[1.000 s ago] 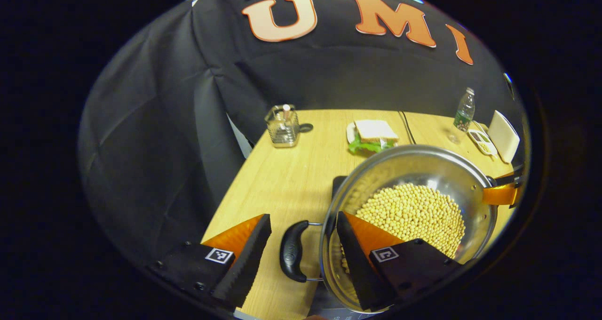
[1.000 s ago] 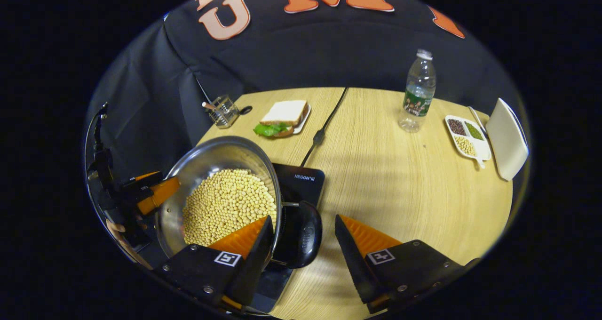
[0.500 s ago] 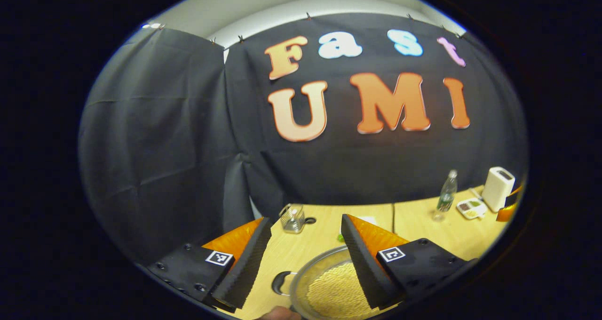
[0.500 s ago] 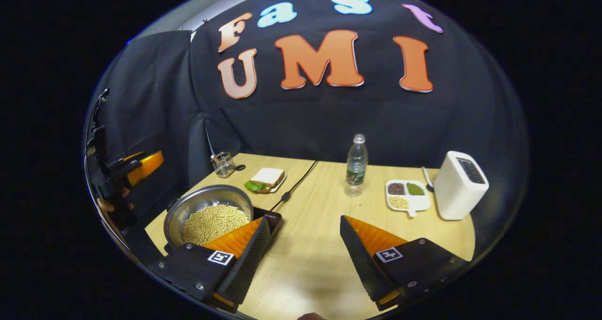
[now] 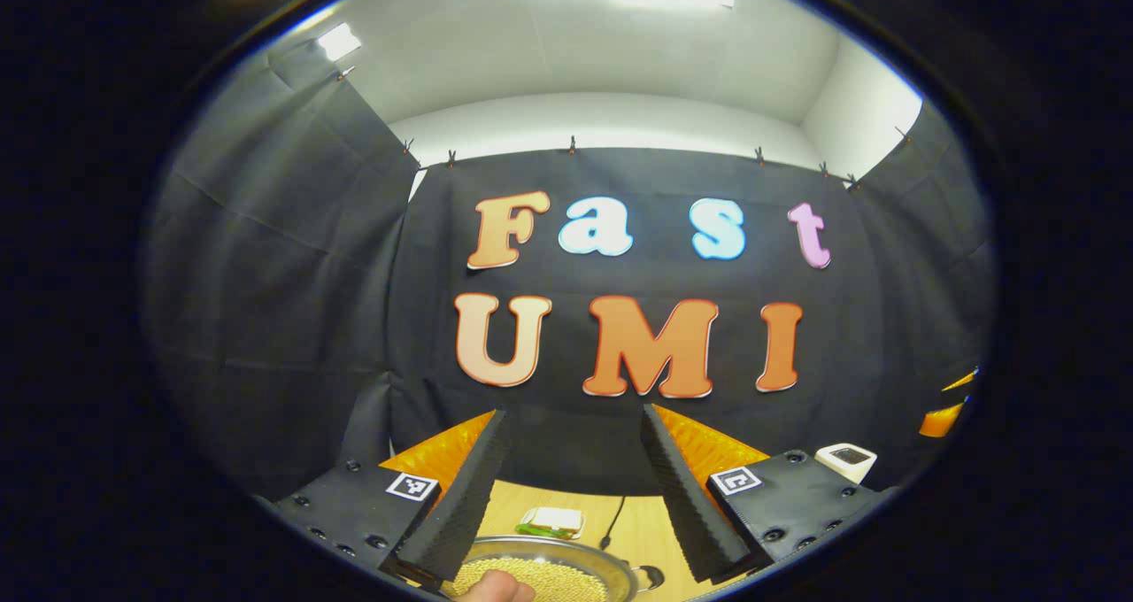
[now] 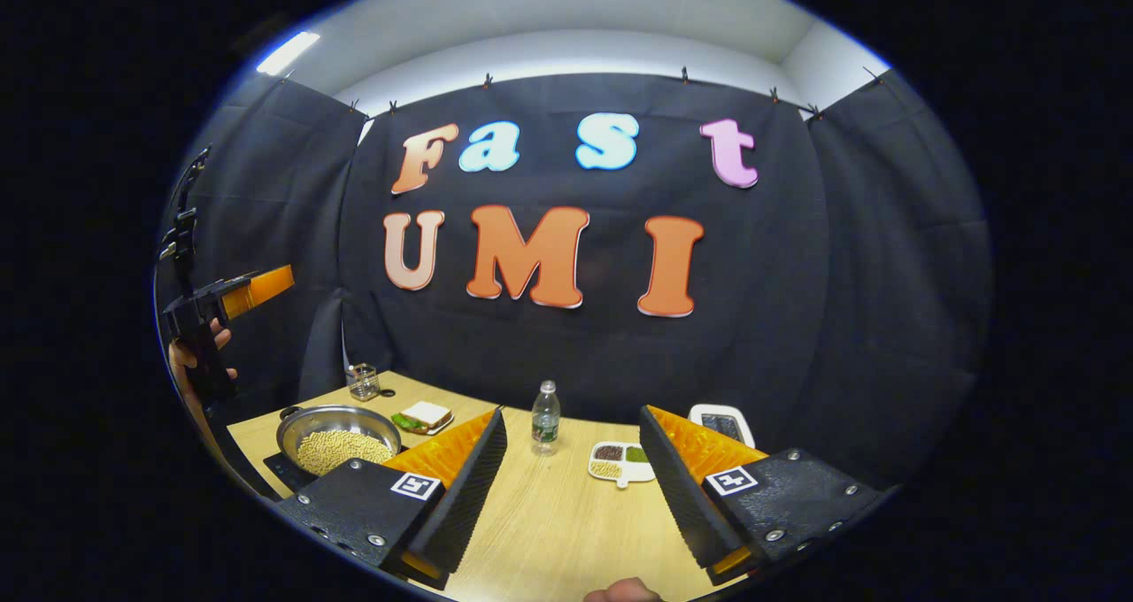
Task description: First push the handle of the pot to place it horizontally, then grasp the pot with both hands and set it on the induction cooktop.
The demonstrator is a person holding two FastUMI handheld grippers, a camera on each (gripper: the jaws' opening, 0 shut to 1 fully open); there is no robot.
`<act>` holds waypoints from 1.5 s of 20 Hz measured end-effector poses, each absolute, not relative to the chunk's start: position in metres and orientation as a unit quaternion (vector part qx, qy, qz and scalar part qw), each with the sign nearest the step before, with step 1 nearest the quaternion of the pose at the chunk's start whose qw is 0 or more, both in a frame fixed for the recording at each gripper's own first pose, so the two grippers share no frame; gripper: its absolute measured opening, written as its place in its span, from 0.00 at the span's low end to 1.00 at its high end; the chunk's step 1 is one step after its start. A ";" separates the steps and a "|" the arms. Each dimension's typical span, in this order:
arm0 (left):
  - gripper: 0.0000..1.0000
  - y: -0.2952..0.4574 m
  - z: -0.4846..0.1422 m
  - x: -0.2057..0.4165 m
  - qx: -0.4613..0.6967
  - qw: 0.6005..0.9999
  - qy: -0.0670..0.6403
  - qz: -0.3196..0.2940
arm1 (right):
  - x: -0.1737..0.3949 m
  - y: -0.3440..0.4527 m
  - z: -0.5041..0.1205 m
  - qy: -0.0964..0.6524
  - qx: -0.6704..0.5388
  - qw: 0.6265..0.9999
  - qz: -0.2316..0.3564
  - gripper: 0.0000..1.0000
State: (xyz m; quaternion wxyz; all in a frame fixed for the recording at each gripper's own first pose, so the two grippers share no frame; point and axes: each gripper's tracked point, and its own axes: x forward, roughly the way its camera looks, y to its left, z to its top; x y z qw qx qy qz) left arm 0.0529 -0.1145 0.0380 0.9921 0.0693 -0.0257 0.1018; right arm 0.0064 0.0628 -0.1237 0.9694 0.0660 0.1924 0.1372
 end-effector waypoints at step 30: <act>0.95 -0.106 0.121 0.009 0.083 0.988 -0.095 0.094 | 0.020 0.023 -0.021 0.047 0.055 0.991 0.111 0.95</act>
